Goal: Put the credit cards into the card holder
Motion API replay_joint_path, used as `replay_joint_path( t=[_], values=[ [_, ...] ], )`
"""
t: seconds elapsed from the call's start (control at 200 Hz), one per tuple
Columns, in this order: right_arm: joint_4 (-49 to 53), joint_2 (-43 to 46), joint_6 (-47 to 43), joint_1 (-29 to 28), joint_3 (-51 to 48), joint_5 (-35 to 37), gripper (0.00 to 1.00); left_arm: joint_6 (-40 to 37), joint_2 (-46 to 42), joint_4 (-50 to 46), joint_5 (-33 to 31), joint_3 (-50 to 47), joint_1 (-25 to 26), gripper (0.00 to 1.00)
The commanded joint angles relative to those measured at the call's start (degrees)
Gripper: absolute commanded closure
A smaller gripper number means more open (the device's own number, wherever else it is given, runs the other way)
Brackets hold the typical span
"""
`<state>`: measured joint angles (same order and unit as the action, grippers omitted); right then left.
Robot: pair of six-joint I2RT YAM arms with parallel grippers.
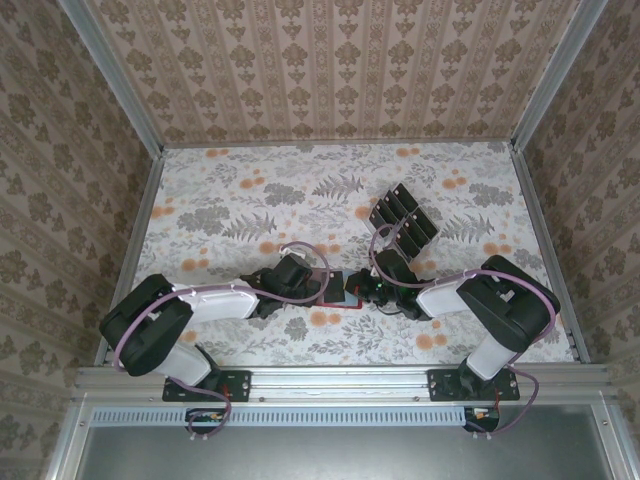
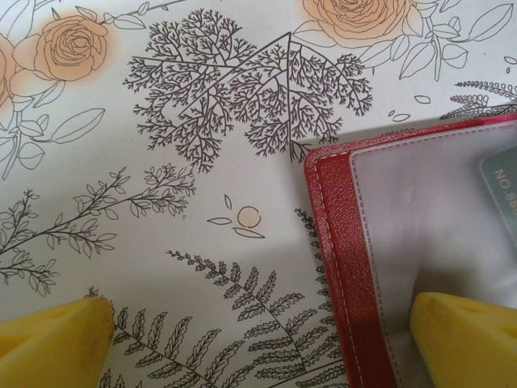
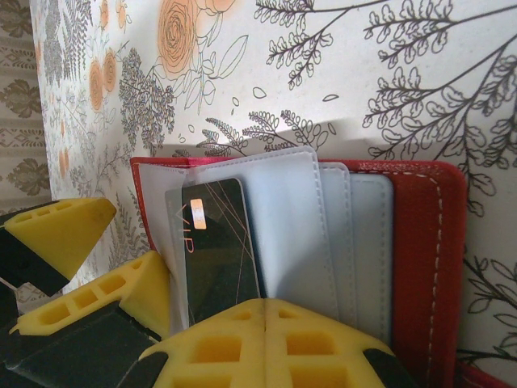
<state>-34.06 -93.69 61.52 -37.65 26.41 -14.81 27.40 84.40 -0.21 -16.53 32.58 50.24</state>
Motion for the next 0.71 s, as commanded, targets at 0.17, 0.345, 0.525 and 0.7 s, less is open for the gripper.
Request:
replay_joint_path(
  t=[0.17, 0.345, 0.525, 0.7],
  values=[
    [1.85, -0.69, -0.71, -1.18, 0.98, 0.57, 1.00, 0.33, 1.60, -3.84, 0.10, -1.83, 0.43, 0.00],
    [1.64, -1.33, -0.39, -2.15, 1.62, 0.41, 1.00, 0.29, 1.64, -3.76, 0.07, -1.94, 0.46, 0.00],
    [1.37, -1.32, -0.09, -2.78, 1.79, 0.48, 1.00, 0.34, 1.53, -3.68, 0.10, -2.00, 0.47, 0.00],
    [2.42, -0.67, -0.24, -2.83, 1.73, 0.83, 0.92, 0.29, 1.48, -3.66, 0.10, -1.99, 0.43, 0.00]
  ],
)
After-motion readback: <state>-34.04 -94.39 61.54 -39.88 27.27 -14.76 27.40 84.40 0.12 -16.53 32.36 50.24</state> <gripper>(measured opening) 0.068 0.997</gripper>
